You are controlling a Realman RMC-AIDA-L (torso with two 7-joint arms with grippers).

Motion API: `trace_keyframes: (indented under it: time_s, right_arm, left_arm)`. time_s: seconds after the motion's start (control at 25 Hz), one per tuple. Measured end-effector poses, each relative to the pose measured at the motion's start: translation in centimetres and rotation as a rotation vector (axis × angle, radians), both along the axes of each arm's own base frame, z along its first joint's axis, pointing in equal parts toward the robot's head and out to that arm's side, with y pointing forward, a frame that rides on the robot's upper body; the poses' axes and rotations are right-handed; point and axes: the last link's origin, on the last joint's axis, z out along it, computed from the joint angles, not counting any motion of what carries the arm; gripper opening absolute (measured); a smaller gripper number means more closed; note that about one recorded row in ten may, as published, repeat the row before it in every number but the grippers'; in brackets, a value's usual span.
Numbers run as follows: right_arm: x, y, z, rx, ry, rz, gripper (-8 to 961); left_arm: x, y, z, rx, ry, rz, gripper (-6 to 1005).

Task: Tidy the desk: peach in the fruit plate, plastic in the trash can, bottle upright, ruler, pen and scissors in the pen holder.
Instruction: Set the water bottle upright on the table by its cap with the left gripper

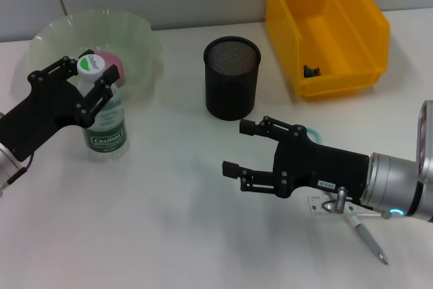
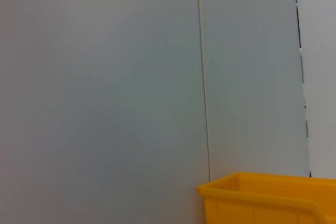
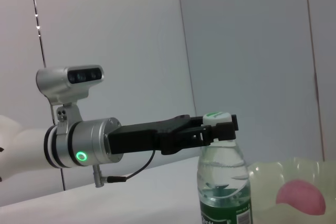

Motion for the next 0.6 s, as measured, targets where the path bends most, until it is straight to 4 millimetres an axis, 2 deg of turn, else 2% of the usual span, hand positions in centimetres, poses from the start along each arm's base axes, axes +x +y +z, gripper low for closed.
trace_keyframes:
  time_s: [0.6]
  right_arm:
    - [-0.08,-0.04,-0.10,-0.005,-0.002,0.005,832]
  left_arm:
    - [0.17,0.52,0.40,-0.026,-0.073,0.046,492]
